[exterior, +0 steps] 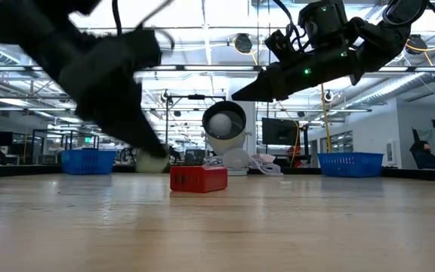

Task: Pick & Place Office items
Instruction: Put the green charger adapter into the right blue bin

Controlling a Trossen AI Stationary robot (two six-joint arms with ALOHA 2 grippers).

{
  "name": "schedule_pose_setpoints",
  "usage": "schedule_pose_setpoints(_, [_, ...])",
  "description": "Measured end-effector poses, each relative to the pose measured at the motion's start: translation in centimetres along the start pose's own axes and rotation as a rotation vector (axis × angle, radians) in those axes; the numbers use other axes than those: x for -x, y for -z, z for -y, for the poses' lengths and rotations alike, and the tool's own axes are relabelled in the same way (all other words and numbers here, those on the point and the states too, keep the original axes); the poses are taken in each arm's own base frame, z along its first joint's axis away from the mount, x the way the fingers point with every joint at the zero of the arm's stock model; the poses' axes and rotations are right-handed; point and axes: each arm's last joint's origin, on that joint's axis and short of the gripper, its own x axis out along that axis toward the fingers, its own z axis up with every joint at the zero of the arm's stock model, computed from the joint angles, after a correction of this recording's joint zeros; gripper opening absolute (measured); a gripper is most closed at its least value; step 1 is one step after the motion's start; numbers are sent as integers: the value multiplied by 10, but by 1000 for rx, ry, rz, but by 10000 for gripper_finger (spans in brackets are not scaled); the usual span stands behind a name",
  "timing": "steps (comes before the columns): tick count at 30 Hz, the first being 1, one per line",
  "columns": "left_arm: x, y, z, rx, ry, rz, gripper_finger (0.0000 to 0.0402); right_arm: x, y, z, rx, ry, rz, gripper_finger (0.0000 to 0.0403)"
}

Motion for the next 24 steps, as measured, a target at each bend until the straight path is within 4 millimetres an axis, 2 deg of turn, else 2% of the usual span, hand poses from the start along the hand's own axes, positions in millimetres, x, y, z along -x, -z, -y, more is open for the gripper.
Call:
schedule_pose_setpoints(12, [43,-26,-4,-18,-65,161,164,0,0,0,-20,0,-2,238])
schedule_pose_setpoints(18, [68,-47,-15,8,-166,308,171,0,0,0,-26,-1,-1,238])
schedule_pose_setpoints(24, [84,-61,-23,-33,-175,375,164,0,0,0,-27,-2,-2,238])
